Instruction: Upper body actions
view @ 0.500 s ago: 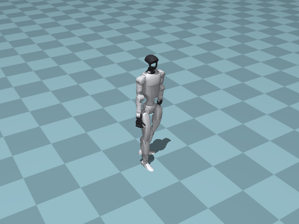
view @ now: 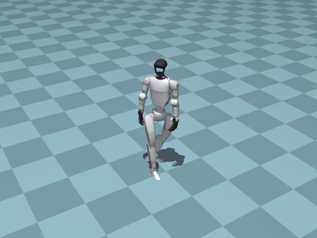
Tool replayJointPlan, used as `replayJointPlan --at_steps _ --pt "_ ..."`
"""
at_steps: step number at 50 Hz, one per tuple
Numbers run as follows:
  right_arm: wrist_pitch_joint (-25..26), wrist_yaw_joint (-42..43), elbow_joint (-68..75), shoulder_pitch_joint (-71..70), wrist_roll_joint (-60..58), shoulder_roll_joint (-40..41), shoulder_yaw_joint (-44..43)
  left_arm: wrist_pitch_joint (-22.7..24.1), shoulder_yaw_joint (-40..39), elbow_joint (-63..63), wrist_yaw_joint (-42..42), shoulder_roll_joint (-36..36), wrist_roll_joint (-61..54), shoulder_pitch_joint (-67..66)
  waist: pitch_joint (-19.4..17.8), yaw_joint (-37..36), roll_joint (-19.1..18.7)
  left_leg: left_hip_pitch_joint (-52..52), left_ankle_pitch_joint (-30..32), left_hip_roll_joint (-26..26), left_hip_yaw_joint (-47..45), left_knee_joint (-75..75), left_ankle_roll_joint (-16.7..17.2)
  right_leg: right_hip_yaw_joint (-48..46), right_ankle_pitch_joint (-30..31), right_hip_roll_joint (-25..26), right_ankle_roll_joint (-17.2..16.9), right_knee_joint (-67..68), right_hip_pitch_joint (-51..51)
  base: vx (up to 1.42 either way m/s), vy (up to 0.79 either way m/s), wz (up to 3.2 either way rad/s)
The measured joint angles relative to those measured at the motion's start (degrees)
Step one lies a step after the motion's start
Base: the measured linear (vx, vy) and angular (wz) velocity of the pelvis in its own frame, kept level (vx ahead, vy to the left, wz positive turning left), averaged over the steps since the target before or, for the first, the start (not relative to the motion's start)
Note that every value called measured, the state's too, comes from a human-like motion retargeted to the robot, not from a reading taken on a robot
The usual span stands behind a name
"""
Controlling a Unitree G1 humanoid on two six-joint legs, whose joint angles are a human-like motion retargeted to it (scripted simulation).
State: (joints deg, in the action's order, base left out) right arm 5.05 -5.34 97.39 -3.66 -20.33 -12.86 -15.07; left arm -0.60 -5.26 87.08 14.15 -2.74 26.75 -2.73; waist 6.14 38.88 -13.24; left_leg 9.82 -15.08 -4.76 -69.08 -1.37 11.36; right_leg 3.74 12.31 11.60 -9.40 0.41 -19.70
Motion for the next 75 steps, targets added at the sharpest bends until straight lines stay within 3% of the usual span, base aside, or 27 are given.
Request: replayJointPlan --at_steps 10,20,28,39,48,54,62,70,75 --pt "2.06 -2.03 0.01 4.43 3.29 2.10 -5.96 1.18 -1.90 0.62 1.11 2.40 -2.25 0.97 1.27 -0.59 -1.14 -0.51 -0.36 0.46 -1.40 -0.05 0.93 1.69 -0.39 1.04 0.44 0.19 -1.06 0.02 0.01 -0.30" --pt "0.14 -2.19 -4.17 0.88 -1.21 2.20 -2.27 0.03 -2.63 4.19 2.42 2.62 -0.70 -0.73 1.17 -1.17 -2.23 -0.62 -0.17 0.14 -2.11 0.04 1.04 2.07 -0.57 1.30 1.07 -0.04 -0.95 0.00 0.00 0.02" --pt "-2.12 -1.35 -7.59 0.63 1.41 0.75 -1.34 -1.39 -0.50 2.10 0.33 0.48 1.71 0.66 -0.12 -3.22 -1.86 -1.92 0.79 -1.60 2.19 0.32 -1.43 0.36 -4.20 -0.06 7.13 0.24 1.39 0.04 -0.03 1.11" --pt "0.68 -1.57 -0.32 5.00 4.38 -3.53 -5.25 3.42 2.48 -5.23 2.71 3.38 -4.31 0.45 0.59 -19.83 4.18 -5.10 3.46 -0.87 19.29 -0.34 -7.44 -14.53 -11.50 -10.13 9.29 0.79 9.87 0.22 -0.05 2.21" --pt "0.32 -0.70 -3.65 4.99 -4.17 -4.49 -0.08 1.12 -2.18 -0.96 -5.68 -0.55 -8.08 -1.33 0.62 -33.52 9.83 -10.59 6.29 2.41 37.92 -2.51 -11.00 -30.24 -15.29 -17.56 7.57 -0.29 17.23 0.26 0.08 2.05" --pt "-1.54 0.29 -9.89 3.76 -6.30 -6.04 3.90 -0.54 -7.46 1.57 -5.40 -4.77 -10.42 -4.79 -1.09 -42.06 11.61 -12.03 9.77 5.39 46.81 -1.09 -12.35 -38.89 -15.77 -19.47 6.39 -1.80 21.55 0.20 0.18 1.33" --pt "-3.06 -2.42 -17.09 -0.56 -5.68 -3.87 6.39 -2.60 -11.97 7.17 -8.78 -8.99 -12.79 -9.67 -3.59 -49.98 13.46 -14.05 12.29 7.26 53.02 -1.51 -12.90 -45.56 -15.47 -20.73 5.00 -2.78 24.26 0.09 0.13 0.72" --pt "-6.19 -11.71 -27.57 -1.35 0.11 2.60 11.70 -3.50 -15.11 9.98 -2.32 -3.87 -12.32 -15.07 -5.41 -52.60 14.02 -14.20 13.04 7.72 54.80 -1.49 -13.14 -47.48 -15.27 -21.05 4.49 -2.64 24.99 0.02 0.03 0.18" --pt "-7.23 -13.21 -28.11 -0.70 -4.91 4.07 17.72 -2.49 -15.18 7.45 1.35 -0.85 -6.46 -16.30 -6.60 -53.79 14.75 -13.37 12.73 7.70 54.42 -1.31 -13.44 -47.70 -14.85 -21.03 4.16 -2.90 25.50 0.00 0.00 0.00"
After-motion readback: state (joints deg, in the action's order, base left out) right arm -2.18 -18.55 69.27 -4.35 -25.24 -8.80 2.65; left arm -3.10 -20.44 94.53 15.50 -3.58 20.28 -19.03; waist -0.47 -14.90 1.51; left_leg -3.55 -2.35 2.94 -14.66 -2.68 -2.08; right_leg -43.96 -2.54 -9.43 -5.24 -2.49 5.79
